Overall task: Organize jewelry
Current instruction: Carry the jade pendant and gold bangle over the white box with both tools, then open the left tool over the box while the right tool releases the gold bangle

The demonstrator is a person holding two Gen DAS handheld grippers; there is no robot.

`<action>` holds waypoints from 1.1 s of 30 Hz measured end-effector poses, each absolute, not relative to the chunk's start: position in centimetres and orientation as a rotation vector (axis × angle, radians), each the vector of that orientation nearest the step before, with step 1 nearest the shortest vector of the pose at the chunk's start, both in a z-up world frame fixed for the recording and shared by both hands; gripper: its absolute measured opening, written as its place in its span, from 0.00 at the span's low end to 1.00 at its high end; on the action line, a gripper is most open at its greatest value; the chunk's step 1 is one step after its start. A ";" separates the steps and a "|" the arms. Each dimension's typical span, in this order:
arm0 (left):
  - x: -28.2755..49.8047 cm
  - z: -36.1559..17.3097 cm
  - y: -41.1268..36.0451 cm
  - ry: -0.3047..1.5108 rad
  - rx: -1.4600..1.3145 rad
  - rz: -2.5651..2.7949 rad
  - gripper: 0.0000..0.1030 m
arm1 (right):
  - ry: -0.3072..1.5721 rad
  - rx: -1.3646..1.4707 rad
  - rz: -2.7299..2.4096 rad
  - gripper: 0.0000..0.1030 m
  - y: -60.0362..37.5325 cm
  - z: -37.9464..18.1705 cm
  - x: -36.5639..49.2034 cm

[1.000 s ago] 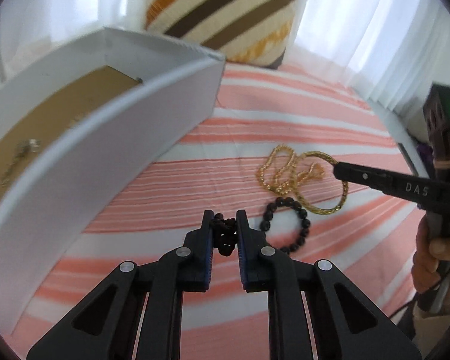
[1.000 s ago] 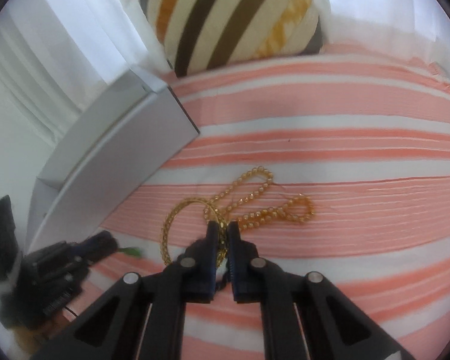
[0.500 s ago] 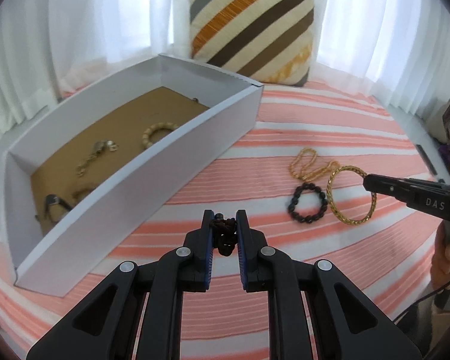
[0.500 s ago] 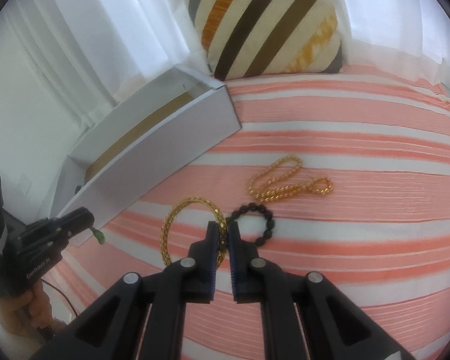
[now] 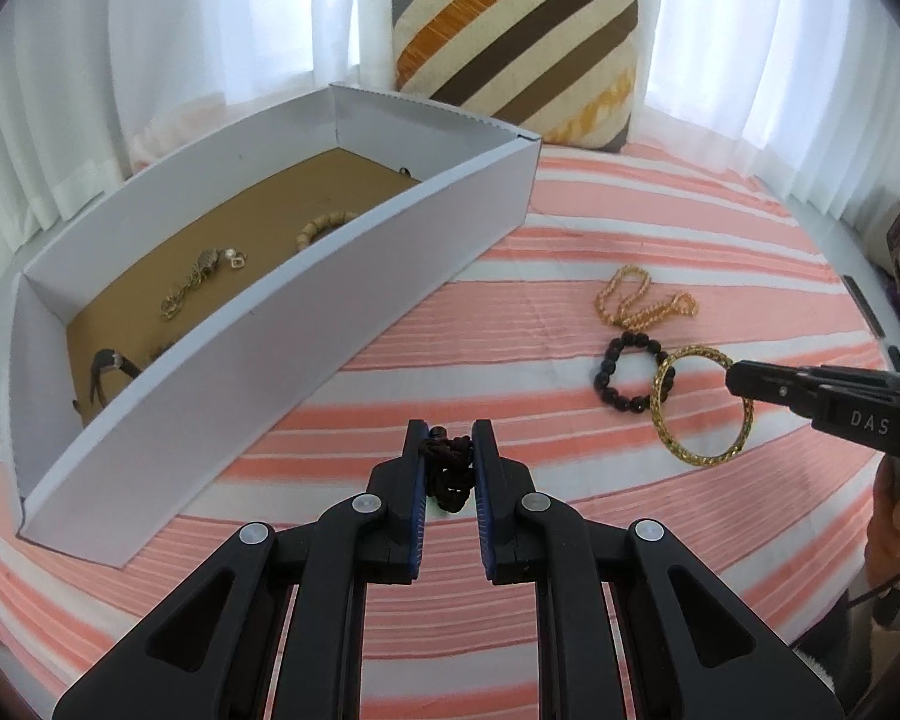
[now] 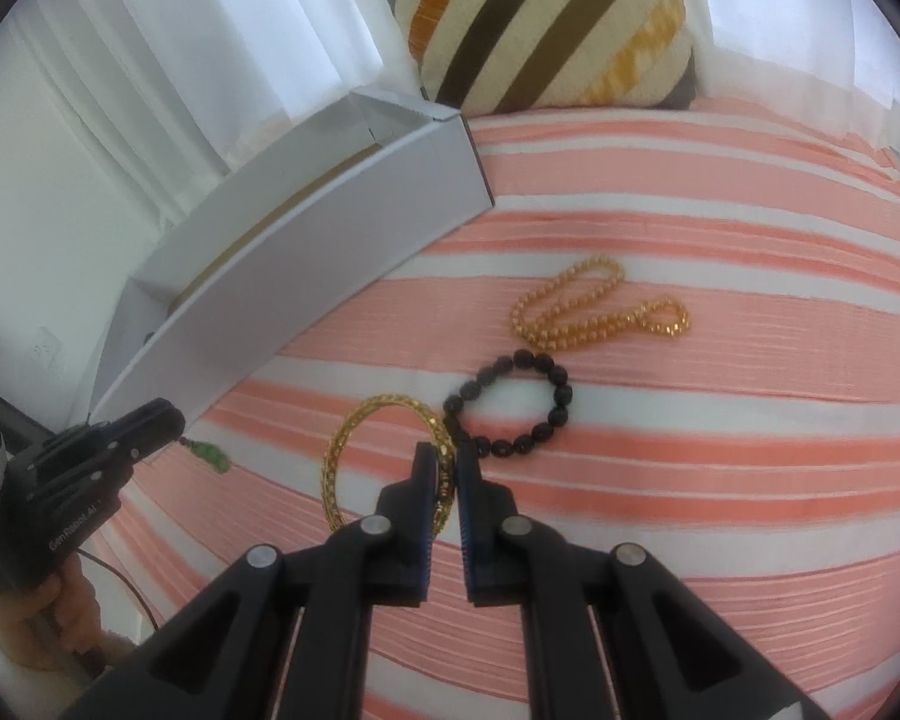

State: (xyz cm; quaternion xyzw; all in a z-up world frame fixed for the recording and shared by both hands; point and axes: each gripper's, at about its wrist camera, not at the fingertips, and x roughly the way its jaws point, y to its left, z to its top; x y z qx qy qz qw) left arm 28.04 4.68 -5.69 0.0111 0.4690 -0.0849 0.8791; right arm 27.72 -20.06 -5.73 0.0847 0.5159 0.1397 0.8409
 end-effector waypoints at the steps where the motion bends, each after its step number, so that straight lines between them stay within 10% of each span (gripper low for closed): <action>1: 28.0 -5.8 4.6 0.980 0.024 -0.177 0.12 | 1.094 0.180 0.294 0.07 -20.1 -5.9 27.6; 33: 40.4 0.6 24.5 0.992 -0.175 0.047 0.12 | 1.063 0.103 0.627 0.07 3.7 -1.3 44.5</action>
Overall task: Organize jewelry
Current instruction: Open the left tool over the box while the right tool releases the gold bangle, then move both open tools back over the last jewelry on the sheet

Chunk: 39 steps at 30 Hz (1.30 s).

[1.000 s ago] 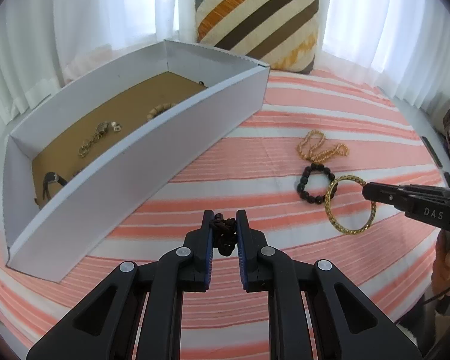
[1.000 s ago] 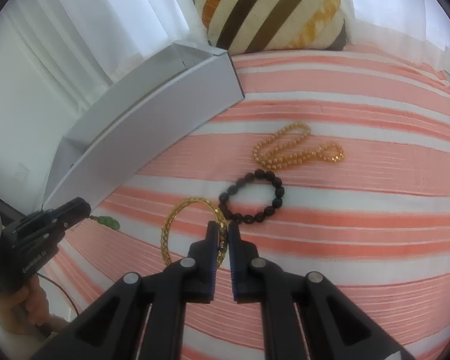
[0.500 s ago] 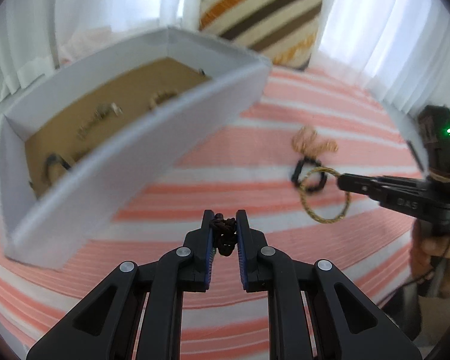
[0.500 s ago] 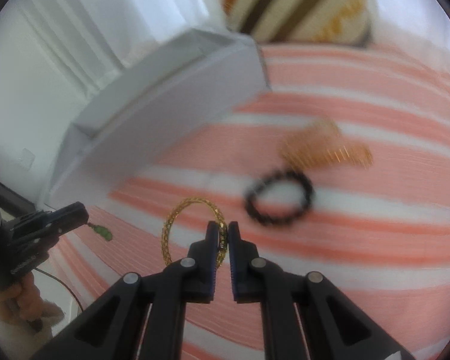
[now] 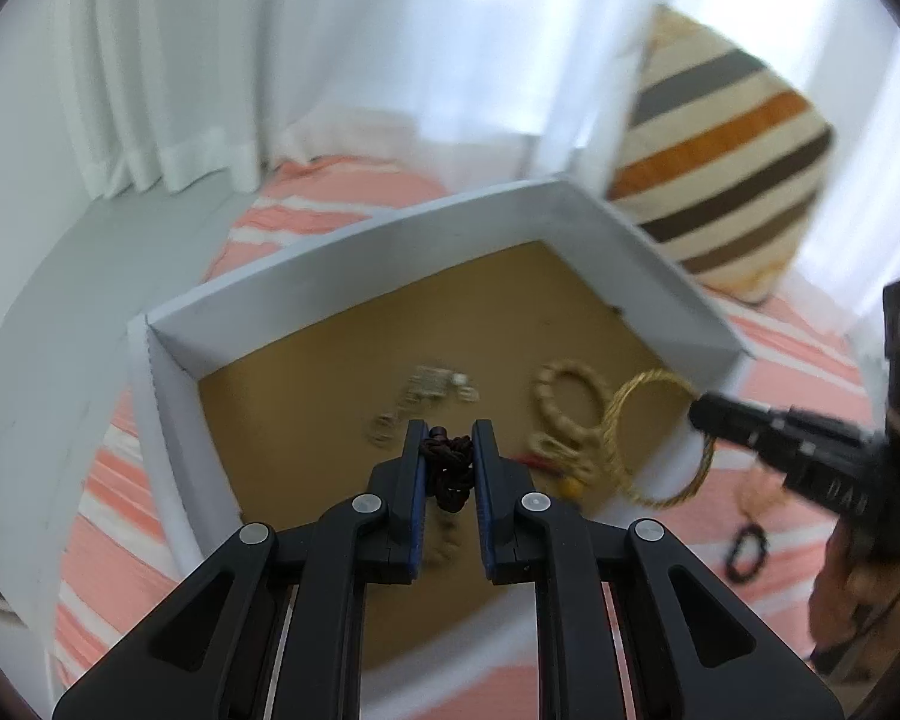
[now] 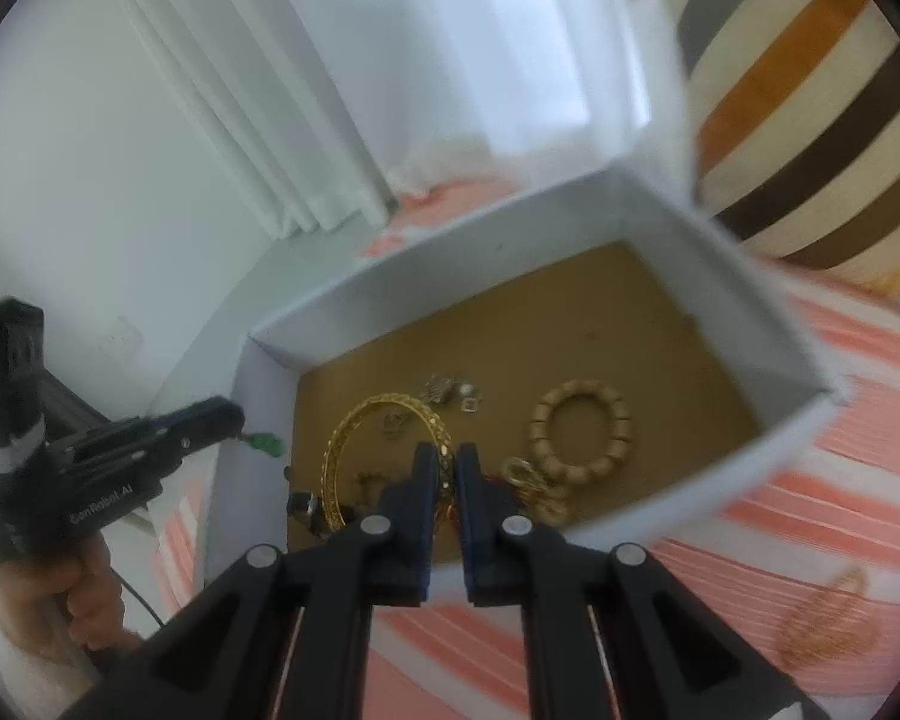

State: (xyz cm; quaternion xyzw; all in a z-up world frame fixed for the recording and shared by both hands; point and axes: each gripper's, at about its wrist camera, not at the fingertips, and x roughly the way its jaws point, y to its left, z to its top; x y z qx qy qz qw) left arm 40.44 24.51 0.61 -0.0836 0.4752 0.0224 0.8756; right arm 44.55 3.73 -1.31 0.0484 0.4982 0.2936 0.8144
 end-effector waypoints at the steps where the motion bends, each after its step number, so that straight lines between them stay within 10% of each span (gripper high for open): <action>1: 41.0 0.0 25.1 1.001 -0.173 0.065 0.12 | 1.084 0.101 0.636 0.07 4.9 -2.5 45.2; 6: 42.5 -3.0 27.6 1.050 -0.189 0.123 0.14 | 1.125 0.088 0.651 0.10 7.5 -6.0 46.3; 11: 41.4 -5.6 28.0 1.071 -0.168 0.160 0.76 | 1.130 -0.029 0.603 0.36 7.5 -6.7 45.8; 33: 34.4 -7.6 24.3 1.050 -0.050 0.222 0.64 | 0.882 -0.263 0.477 0.36 4.6 -7.7 35.0; 35: 33.2 -6.1 24.0 0.981 -0.061 0.254 0.68 | 0.797 -0.199 0.472 0.43 2.8 -5.3 32.8; 37: 31.6 -4.2 23.2 0.908 -0.082 0.254 0.87 | 0.744 -0.143 0.481 0.84 0.6 -3.3 30.5; 39: 29.4 -2.4 21.8 0.836 -0.087 0.249 0.95 | 0.717 -0.112 0.468 0.87 -2.0 -2.0 28.1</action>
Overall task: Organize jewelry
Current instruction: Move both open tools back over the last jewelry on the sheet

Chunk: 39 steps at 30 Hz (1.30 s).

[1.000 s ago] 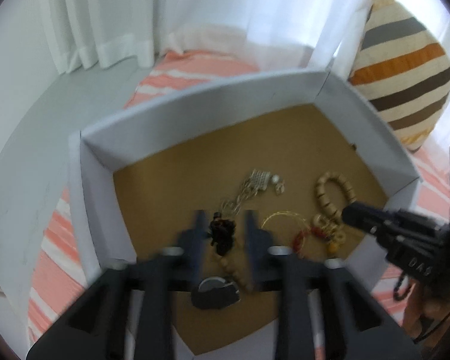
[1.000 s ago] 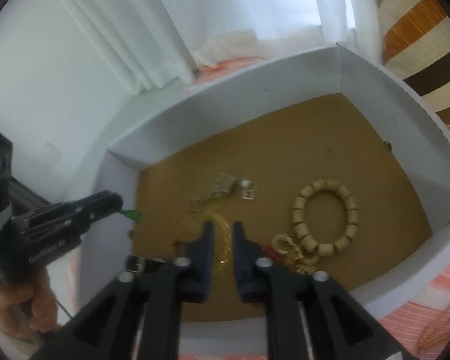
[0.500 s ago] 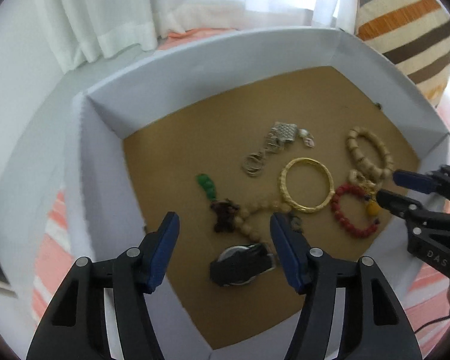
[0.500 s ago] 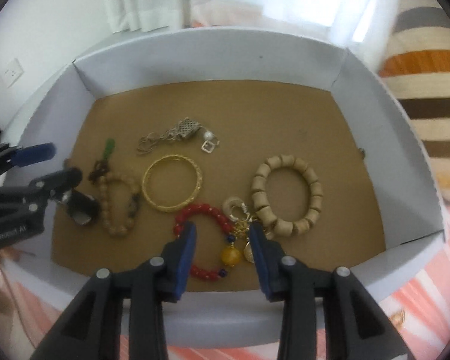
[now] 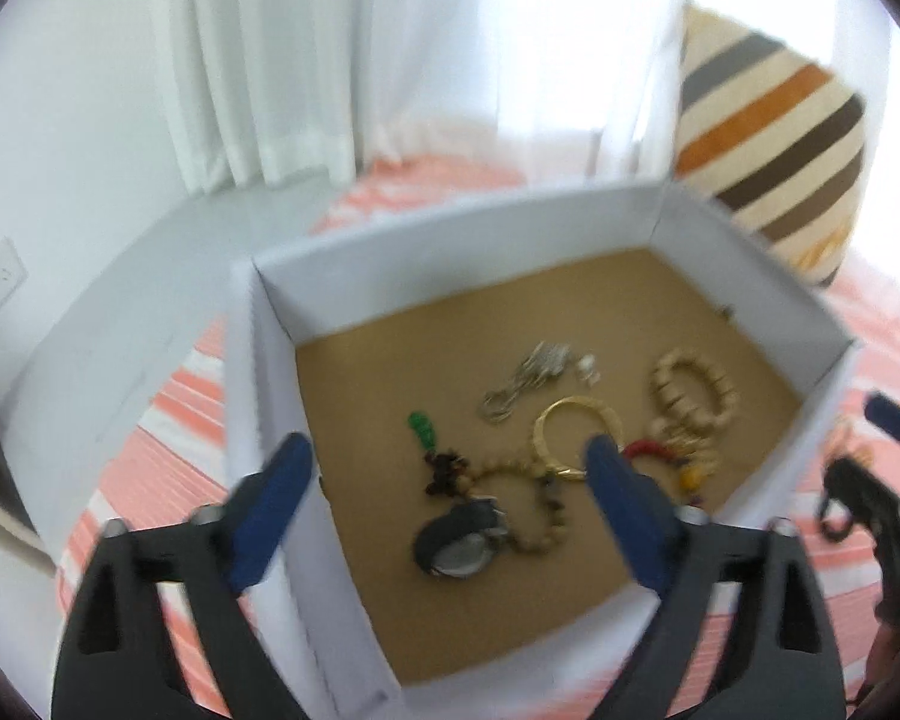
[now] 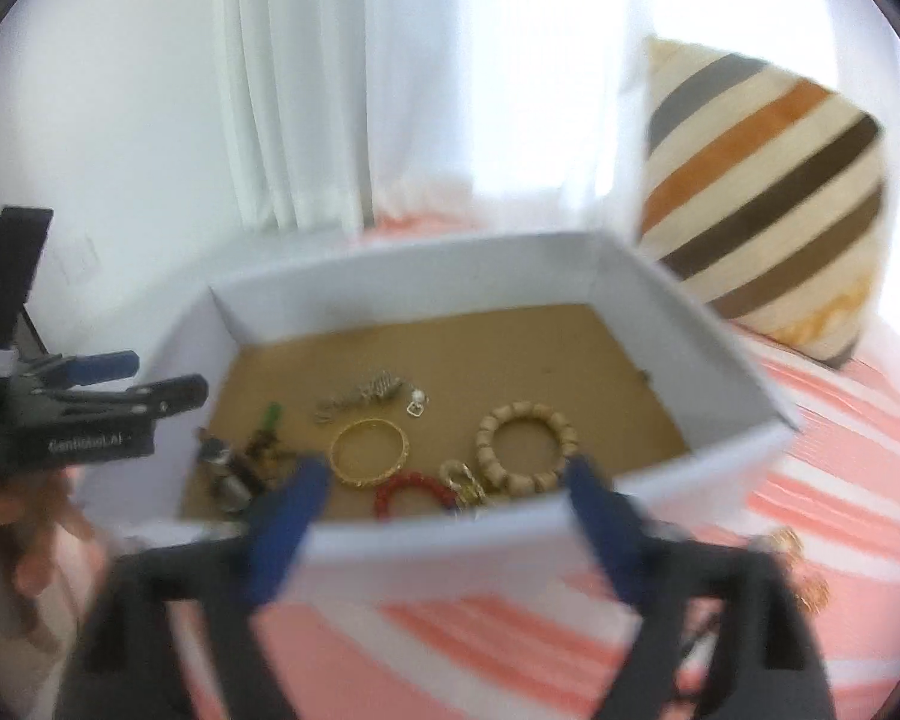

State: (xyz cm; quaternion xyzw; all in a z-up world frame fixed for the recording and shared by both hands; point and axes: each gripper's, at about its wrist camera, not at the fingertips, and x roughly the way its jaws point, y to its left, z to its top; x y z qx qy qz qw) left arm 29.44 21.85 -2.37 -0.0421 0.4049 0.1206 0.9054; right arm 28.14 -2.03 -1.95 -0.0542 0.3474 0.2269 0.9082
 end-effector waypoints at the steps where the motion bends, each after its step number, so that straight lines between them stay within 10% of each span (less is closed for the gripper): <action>1: 28.5 -1.7 21.1 0.813 -0.082 0.235 0.96 | 0.717 -0.103 0.458 0.87 -3.2 -1.6 26.9; 21: 17.3 -10.9 -0.3 1.102 -0.045 -0.277 0.97 | 0.923 0.133 0.178 0.87 -25.6 -11.6 6.3; 39: 32.6 -11.4 -5.4 1.172 -0.091 -0.172 0.97 | 1.010 0.029 0.243 0.87 -29.2 -8.5 30.0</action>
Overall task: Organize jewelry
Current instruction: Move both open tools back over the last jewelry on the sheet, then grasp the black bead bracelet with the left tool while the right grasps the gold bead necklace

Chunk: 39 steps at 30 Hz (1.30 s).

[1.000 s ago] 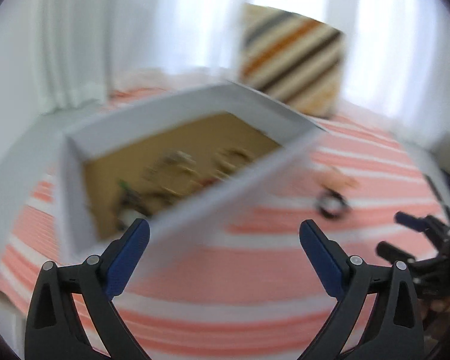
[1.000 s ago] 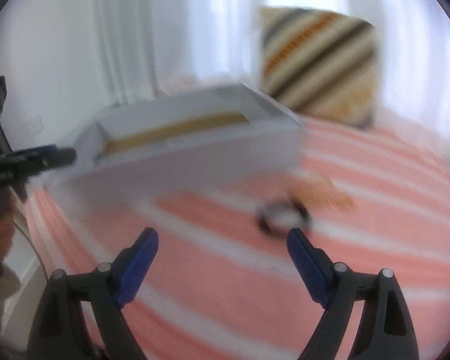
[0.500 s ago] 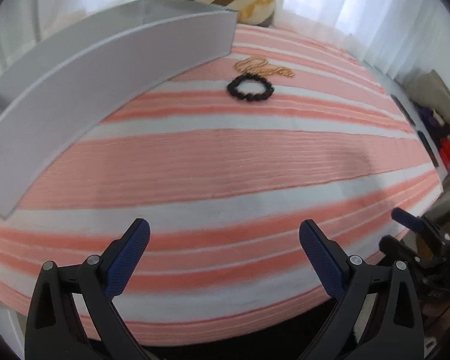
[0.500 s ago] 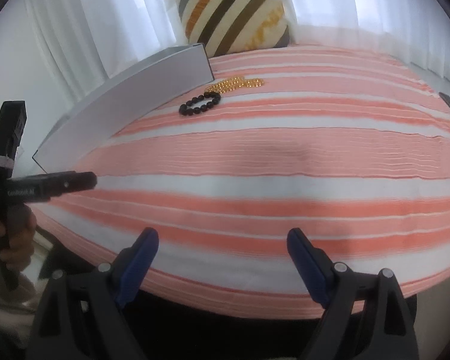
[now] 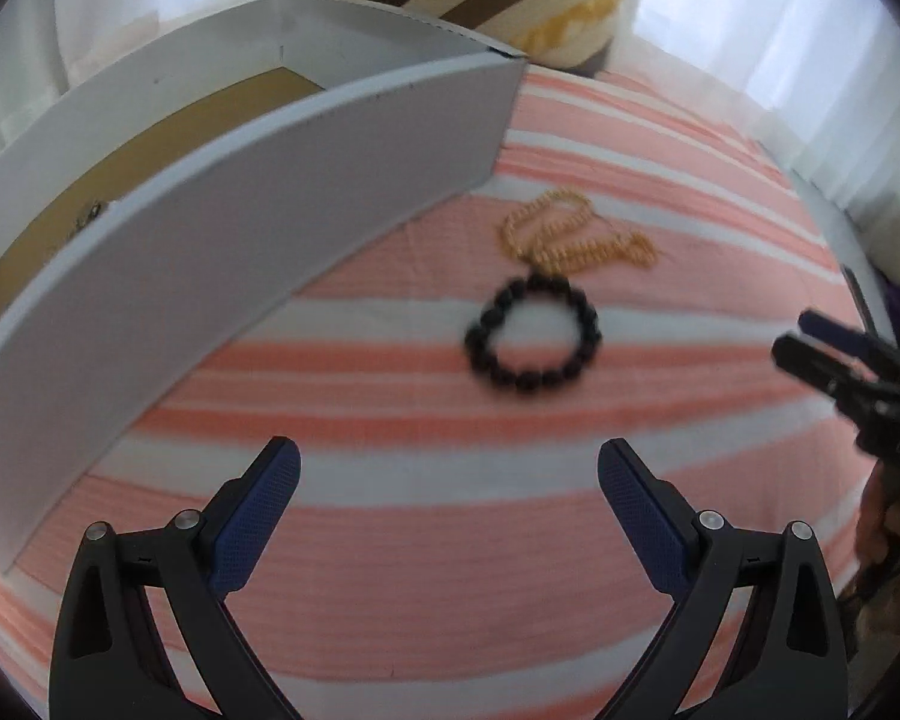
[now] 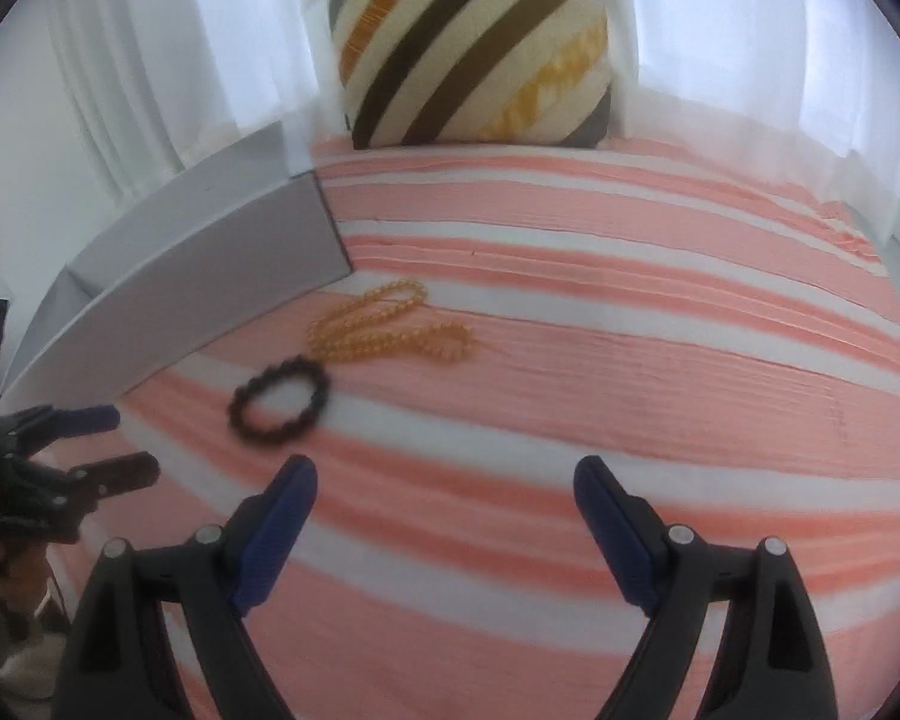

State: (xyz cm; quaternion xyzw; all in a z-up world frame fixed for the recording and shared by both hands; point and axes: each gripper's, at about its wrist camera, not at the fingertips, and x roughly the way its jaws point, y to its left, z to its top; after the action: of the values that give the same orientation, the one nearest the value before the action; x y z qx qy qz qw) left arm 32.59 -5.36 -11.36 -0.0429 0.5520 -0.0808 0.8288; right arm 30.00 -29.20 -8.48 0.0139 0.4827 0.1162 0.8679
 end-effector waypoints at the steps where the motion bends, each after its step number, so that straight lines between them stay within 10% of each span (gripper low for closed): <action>1: 33.3 -11.4 -5.4 1.174 -0.107 -0.168 0.97 | 1.023 0.045 0.252 0.87 -29.1 -8.7 30.3; 21: 38.2 -17.0 -8.7 1.219 -0.034 0.042 0.85 | 1.143 -0.300 0.495 0.87 -24.0 -14.7 40.1; 23: 37.8 -16.6 -9.0 1.200 -0.029 0.032 0.71 | 1.107 -0.391 0.538 0.78 -23.0 -14.8 39.6; 25: 37.4 -16.2 -9.5 1.186 -0.019 0.008 0.26 | 1.096 -0.422 0.576 0.41 -22.5 -14.3 39.4; 27: 37.3 -16.1 -9.9 1.190 -0.015 -0.018 0.10 | 1.127 -0.432 0.584 0.15 -22.2 -14.0 39.8; 39: 36.2 -9.1 -4.6 1.218 -0.258 -0.135 0.09 | 1.204 -0.038 0.484 0.08 -24.8 -3.7 38.0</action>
State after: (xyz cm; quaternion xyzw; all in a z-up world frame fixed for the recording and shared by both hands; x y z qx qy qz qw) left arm 36.25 -4.63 -9.14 -0.1206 0.5701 -0.0634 0.8102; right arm 38.00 -24.81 -3.67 -0.0176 0.5606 0.2256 0.7966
